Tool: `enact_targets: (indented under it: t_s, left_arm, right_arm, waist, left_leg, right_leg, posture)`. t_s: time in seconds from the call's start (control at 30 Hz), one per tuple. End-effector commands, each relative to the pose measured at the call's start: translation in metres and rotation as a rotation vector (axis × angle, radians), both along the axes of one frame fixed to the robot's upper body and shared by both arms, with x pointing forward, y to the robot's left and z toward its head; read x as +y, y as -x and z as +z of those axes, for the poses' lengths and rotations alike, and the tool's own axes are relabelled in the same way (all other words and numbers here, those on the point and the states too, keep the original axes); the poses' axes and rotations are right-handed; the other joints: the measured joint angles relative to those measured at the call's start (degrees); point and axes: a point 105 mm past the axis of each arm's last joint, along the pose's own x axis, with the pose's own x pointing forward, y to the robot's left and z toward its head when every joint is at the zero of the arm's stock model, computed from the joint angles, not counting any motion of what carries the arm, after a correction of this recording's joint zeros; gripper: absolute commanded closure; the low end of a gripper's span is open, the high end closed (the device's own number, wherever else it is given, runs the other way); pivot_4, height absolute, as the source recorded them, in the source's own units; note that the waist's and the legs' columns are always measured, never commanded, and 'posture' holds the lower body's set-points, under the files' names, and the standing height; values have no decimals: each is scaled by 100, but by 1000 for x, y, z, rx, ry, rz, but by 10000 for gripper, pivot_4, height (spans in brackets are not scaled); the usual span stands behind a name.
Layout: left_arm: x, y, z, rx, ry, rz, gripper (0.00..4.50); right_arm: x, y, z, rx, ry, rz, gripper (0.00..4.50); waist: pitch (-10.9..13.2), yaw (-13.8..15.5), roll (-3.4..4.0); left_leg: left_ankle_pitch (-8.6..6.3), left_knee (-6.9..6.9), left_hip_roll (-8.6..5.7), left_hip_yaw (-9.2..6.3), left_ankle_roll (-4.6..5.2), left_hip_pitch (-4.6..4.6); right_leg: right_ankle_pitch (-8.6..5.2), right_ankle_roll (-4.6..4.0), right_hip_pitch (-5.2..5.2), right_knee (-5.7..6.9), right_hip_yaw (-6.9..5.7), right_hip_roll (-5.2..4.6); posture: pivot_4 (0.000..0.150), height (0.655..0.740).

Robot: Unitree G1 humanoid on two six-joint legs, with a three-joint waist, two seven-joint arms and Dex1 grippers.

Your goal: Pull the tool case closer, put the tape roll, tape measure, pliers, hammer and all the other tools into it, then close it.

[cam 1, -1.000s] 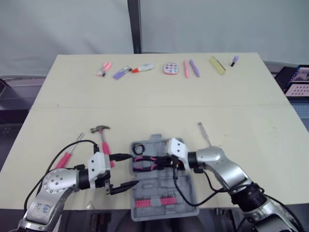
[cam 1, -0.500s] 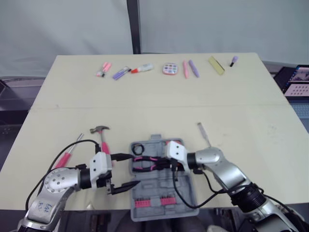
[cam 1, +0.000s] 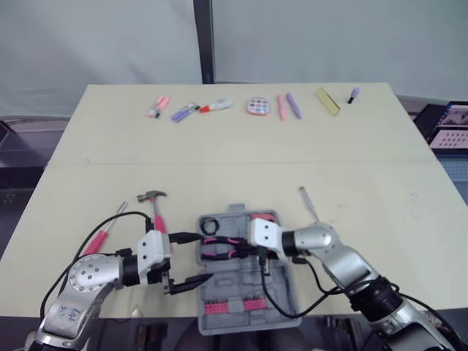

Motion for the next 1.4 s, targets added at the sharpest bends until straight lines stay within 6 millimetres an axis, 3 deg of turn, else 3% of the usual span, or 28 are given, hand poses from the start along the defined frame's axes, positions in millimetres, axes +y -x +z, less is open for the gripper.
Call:
enact_targets:
  t_s: [0.03, 0.27, 0.37, 0.9, 1.03, 1.17, 1.4]
  left_arm:
    - [-3, 0, 5, -31, 7, -13, 0]
    - [-4, -2, 5, -31, 9, -11, 0]
    - [-4, -2, 5, -29, 11, -9, 0]
    - [-5, -3, 3, -25, 17, -1, 0]
    - [-6, -3, 3, -25, 17, 0, 0]
    - [-6, -3, 4, -25, 17, 0, 0]
    - [-7, -3, 4, -25, 19, 0, 0]
  right_arm:
    - [-28, 12, -55, 129, 201, -52, 44717]
    - [-32, 15, -65, 134, 235, -50, 44717]
    - [-33, 15, -67, 136, 247, -51, 44717]
    - [-44, 28, -86, 205, 365, -40, 44717]
    - [-48, 27, -91, 216, 398, -51, 44717]
    - [-51, 28, -97, 223, 428, -60, 44717]
    - [-49, 29, -98, 233, 421, -67, 44717]
  waist:
    - [-20, 1, -7]
    - [-63, 13, -13]
    - [-66, 20, -11]
    - [-137, 23, -2]
    - [-138, 29, 4]
    - [-157, 39, 4]
    - [-168, 49, 5]
  left_leg:
    - [0, -1, 0, 0, 0, 0]
    - [-1, -3, 0, -11, -2, 20]
    - [-5, -29, 0, -14, -4, 83]
    - [-6, -43, 0, -19, -4, 93]
    - [-6, -52, 1, -33, -5, 111]
    - [-6, -101, 0, -32, -5, 188]
    - [-6, -104, 1, -32, -6, 189]
  right_leg:
    - [0, 0, 1, -2, 0, 0]
    - [0, 0, 32, -17, 0, 1]
    - [-1, -1, 96, -43, 0, 1]
    - [-1, -2, 112, -65, 5, 3]
    - [-3, -6, 165, -120, 4, 9]
    - [-6, -10, 213, -170, 10, 8]
    - [-6, -11, 226, -205, 15, 10]
  posture:
    - [1500, 7134]
    - [1500, 7134]
    - [1500, 7134]
    - [1500, 7134]
    - [1500, 7134]
    - [1500, 7134]
    - [1500, 7134]
